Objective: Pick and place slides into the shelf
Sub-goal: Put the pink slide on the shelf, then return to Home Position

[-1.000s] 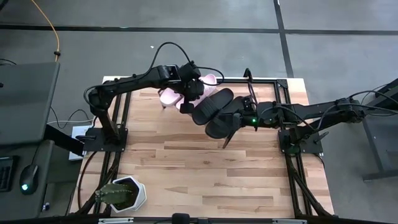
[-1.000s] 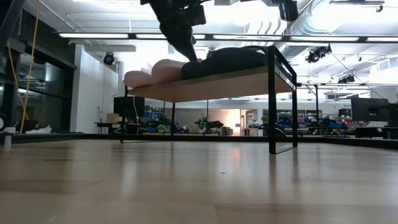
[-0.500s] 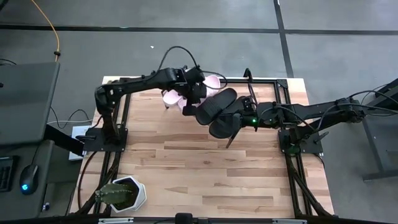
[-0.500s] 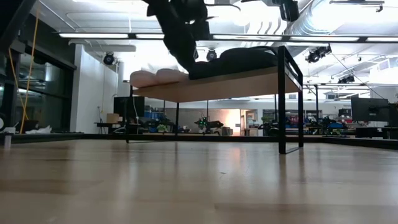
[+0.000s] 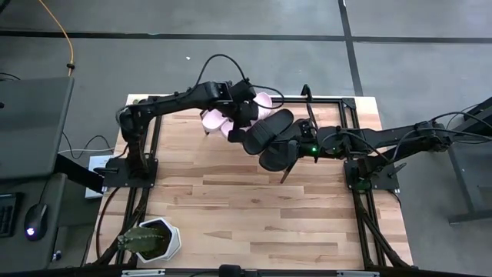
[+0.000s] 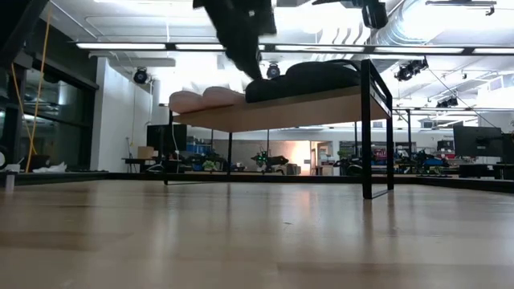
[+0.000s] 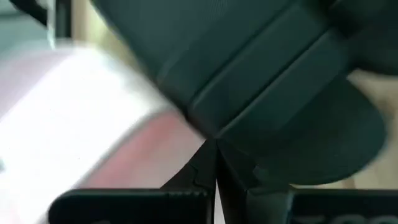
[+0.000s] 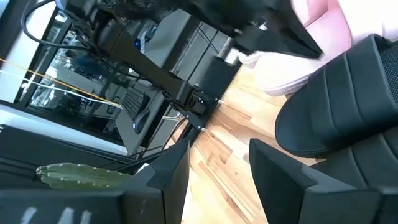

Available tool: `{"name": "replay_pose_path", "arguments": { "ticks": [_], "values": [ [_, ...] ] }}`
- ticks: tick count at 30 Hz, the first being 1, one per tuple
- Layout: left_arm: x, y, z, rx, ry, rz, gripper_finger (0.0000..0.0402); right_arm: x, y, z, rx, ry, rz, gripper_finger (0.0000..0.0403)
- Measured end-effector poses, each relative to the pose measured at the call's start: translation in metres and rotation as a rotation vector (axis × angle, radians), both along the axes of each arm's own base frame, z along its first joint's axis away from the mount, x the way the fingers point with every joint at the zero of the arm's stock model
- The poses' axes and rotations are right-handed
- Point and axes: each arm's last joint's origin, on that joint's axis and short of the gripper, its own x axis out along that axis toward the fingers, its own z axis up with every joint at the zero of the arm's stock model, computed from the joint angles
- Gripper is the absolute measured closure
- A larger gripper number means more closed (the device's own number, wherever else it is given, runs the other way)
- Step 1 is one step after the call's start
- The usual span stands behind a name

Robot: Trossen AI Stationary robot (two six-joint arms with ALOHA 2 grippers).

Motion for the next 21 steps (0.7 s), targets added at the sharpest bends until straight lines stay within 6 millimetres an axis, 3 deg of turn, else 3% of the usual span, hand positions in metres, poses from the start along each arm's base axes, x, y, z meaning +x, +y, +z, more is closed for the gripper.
{"name": "replay_pose_path", "arguments": {
  "ticks": [12, 21],
  "values": [
    [-0.009, -0.004, 0.066, 0.061, -0.106, -0.005, 0.0401, 0.000, -0.001, 0.000, -0.011, 0.001, -0.017, 0.0244],
    [-0.021, -0.013, 0.099, -0.066, -0.175, 0.024, 0.0401, 0.002, -0.001, 0.010, -0.092, -0.087, -0.006, 0.0244]
  ]
}}
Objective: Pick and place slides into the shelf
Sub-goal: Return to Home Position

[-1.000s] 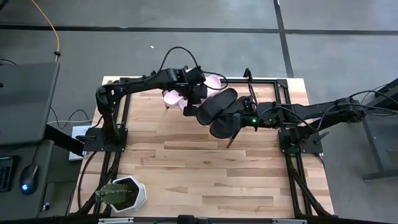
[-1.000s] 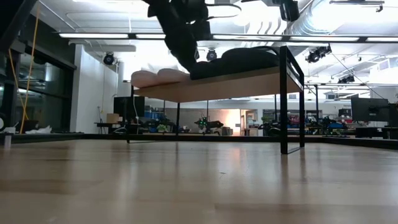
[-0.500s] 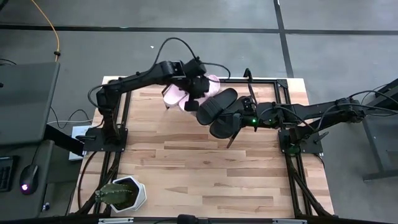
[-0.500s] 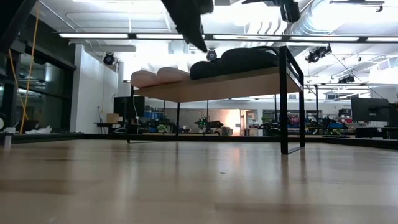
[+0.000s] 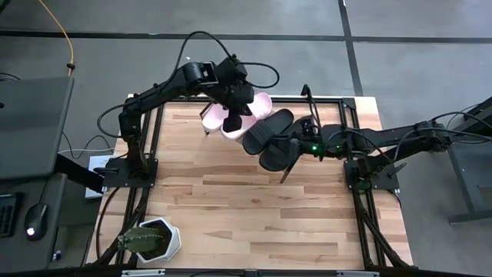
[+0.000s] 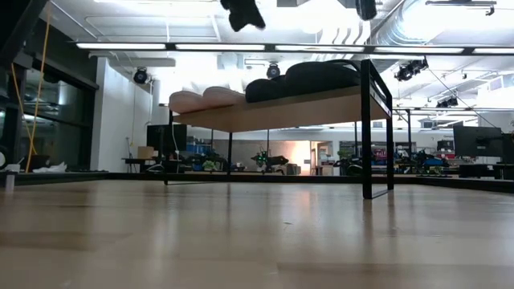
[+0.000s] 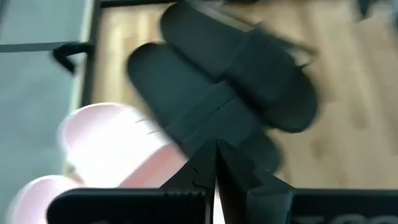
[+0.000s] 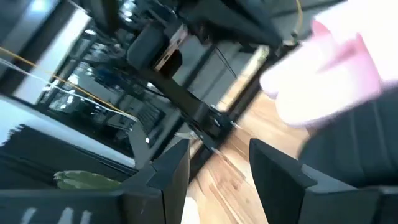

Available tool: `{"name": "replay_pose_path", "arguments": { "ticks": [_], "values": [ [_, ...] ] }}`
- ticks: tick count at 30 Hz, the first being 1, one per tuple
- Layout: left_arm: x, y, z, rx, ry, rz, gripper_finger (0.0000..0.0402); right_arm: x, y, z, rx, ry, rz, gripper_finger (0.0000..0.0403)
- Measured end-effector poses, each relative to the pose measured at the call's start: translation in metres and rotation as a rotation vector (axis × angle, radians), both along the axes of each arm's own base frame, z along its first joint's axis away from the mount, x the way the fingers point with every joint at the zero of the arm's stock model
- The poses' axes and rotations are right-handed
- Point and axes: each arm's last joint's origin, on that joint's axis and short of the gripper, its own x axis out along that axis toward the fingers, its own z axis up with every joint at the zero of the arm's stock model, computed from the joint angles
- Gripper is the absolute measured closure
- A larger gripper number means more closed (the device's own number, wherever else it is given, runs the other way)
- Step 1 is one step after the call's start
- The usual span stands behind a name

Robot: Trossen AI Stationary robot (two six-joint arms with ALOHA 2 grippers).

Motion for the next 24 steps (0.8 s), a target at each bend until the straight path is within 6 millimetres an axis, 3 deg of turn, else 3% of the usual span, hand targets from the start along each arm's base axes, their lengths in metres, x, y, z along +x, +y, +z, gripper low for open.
{"name": "replay_pose_path", "arguments": {
  "ticks": [4, 10, 24],
  "values": [
    [-0.006, -0.008, 0.015, -0.153, -0.063, -0.051, 0.0396, 0.002, 0.001, 0.010, -0.075, -0.082, 0.033, 0.0244],
    [-0.021, -0.022, 0.045, -0.238, -0.146, -0.103, 0.0358, 0.002, 0.003, 0.027, -0.162, -0.243, 0.126, 0.0244],
    [-0.095, -0.061, 0.109, -0.333, -0.379, -0.132, 0.0316, -0.009, 0.003, 0.044, -0.230, -0.359, 0.154, 0.0244]
  ]
}}
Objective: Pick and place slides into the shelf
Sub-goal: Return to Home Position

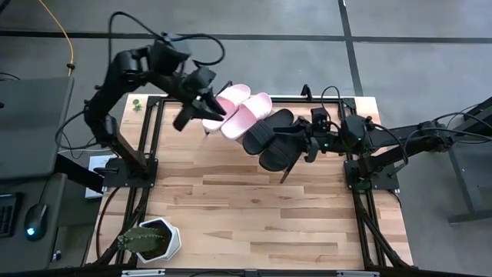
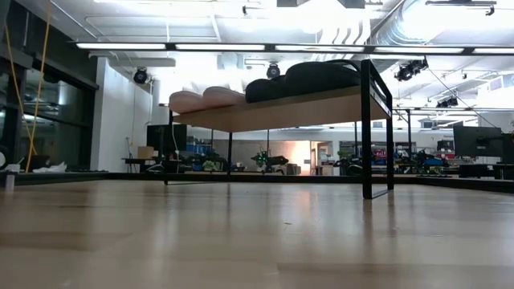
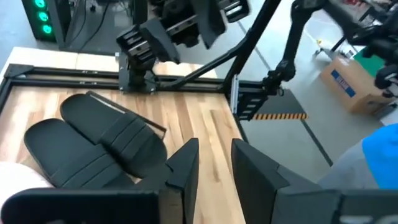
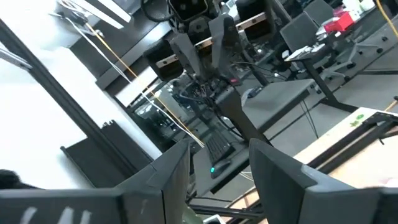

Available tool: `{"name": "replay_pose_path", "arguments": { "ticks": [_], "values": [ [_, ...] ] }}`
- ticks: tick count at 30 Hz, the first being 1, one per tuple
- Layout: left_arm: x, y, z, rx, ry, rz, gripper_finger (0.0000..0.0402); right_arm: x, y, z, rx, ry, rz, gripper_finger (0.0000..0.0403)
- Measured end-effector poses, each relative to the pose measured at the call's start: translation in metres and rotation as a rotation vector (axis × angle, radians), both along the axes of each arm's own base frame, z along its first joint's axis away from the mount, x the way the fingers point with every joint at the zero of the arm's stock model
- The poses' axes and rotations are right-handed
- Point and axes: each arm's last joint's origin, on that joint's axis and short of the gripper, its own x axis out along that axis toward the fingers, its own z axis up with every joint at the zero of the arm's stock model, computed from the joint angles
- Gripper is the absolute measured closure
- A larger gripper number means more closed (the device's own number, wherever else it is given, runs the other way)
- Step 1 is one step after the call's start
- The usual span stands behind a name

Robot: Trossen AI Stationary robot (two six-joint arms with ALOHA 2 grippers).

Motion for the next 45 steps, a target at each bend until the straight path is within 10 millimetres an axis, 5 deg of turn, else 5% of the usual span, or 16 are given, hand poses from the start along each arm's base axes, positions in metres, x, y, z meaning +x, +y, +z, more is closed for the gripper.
{"name": "replay_pose_path", "arguments": {
  "ticks": [17, 28, 39, 45],
  "values": [
    [-0.065, -0.024, 0.030, 0.046, -0.052, 0.307, 0.0316, -0.044, -0.013, 0.029, -0.058, -0.143, -0.023, 0.0244],
    [-0.099, -0.070, 0.074, 0.160, -0.451, 0.145, 0.0316, -0.084, -0.016, 0.047, -0.281, -0.231, -0.037, 0.0244],
    [-0.124, -0.091, 0.057, 0.247, -0.256, 0.287, 0.0316, -0.122, -0.020, 0.050, -0.331, -0.212, -0.094, 0.0245],
    [-0.135, -0.097, 0.060, 0.180, -0.289, 0.276, 0.0316, -0.135, -0.023, 0.048, -0.293, -0.172, -0.137, 0.0274]
  ]
}}
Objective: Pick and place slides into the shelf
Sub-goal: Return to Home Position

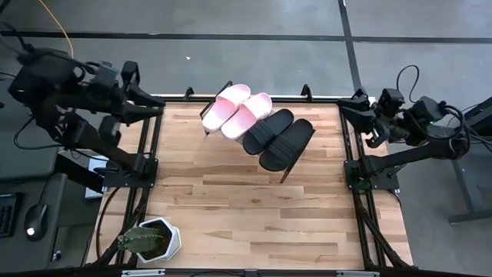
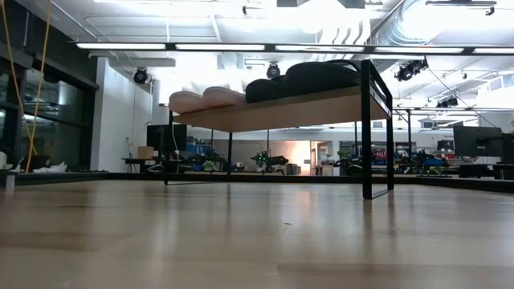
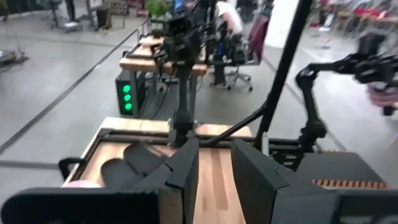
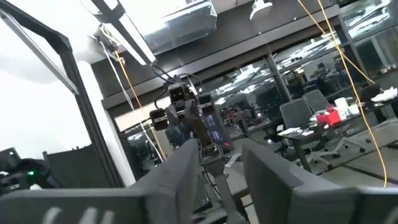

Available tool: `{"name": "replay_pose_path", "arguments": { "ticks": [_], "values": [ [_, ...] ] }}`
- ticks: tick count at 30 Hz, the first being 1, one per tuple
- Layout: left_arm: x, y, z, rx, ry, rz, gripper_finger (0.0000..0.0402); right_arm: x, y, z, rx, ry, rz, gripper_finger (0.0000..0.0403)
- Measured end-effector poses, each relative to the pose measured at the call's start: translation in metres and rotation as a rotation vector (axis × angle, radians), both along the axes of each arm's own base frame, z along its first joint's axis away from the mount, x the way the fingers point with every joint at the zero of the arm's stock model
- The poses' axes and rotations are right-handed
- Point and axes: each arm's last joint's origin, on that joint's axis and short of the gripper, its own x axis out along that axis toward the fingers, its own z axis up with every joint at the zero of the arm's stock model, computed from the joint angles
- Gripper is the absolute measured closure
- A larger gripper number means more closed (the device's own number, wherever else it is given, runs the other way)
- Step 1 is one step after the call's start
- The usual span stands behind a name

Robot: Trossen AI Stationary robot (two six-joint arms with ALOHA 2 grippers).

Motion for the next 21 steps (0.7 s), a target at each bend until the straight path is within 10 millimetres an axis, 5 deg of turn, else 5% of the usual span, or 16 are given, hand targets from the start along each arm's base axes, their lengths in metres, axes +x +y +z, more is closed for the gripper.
{"name": "replay_pose_path", "arguments": {
  "ticks": [8, 15, 21],
  "values": [
    [-0.031, -0.004, 0.014, -0.001, -0.164, -0.012, 0.0316, -0.003, 0.000, 0.001, -0.013, -0.011, -0.006, 0.0394],
    [-0.054, -0.003, 0.022, -0.005, -0.264, -0.051, 0.0316, -0.001, 0.000, 0.000, -0.006, 0.005, -0.015, 0.0400],
    [-0.051, -0.005, 0.021, -0.001, -0.254, -0.102, 0.0316, 0.003, -0.001, -0.001, -0.016, 0.017, -0.037, 0.0402]
  ]
}}
